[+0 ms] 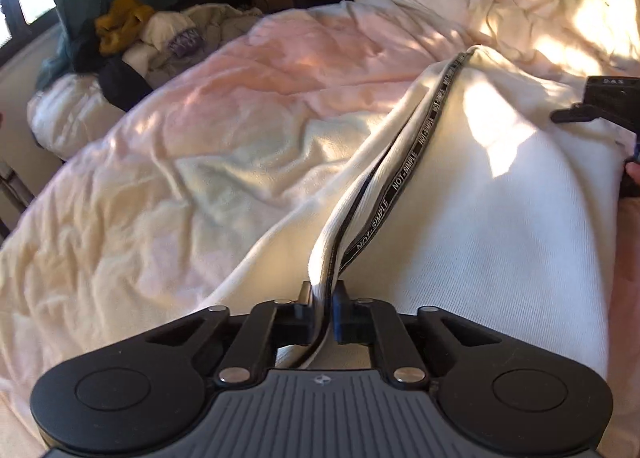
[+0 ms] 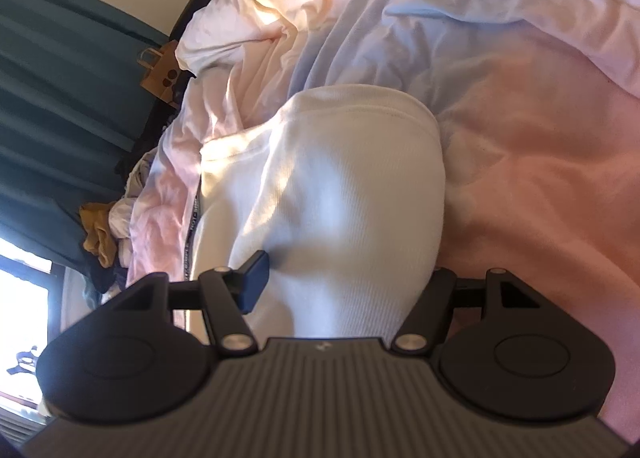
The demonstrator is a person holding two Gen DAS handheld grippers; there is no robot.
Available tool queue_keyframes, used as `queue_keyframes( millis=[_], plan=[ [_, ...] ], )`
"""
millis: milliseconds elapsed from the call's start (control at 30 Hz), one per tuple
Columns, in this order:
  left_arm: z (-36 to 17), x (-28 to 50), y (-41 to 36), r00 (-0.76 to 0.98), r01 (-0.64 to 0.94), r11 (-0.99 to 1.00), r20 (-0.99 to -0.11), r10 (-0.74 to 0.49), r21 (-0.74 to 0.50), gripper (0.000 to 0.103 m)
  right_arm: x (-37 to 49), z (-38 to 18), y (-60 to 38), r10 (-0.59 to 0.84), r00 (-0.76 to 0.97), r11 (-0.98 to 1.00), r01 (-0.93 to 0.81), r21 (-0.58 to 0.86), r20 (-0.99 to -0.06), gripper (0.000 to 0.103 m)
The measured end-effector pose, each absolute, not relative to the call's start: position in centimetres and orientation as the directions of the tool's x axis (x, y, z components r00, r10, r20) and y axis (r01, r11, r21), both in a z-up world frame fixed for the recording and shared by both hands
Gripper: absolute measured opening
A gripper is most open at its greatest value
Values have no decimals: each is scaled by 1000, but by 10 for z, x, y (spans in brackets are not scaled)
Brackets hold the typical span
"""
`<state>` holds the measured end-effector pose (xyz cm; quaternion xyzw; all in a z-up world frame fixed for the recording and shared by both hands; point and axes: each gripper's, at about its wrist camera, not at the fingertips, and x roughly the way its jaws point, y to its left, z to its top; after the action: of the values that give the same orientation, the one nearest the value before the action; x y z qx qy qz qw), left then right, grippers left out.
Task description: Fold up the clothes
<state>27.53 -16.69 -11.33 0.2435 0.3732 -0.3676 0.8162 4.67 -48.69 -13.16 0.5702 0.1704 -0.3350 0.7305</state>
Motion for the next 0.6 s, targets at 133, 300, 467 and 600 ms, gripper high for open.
queue_keyframes(
  millis=[133,300,467,600],
  plan=[
    [-90,284,-162,532,710,693,-739,-413,124,7,44,-131,-488,-289,721,116,680,724,-630,65],
    [-115,300,-164,505,672,737,-772,-385,72,10,47,-126,-487,-308,723,152,679,718,-619,66],
    [-117,295,-142,477,587,806,-772,-419,-75,32,50,-127,-490,-288,727,168,680,714,-624,66],
    [-96,273,-105,524,519,844,-732,-436,-131,51,51,-130,-493,-265,732,168,676,717,-628,66]
  ],
)
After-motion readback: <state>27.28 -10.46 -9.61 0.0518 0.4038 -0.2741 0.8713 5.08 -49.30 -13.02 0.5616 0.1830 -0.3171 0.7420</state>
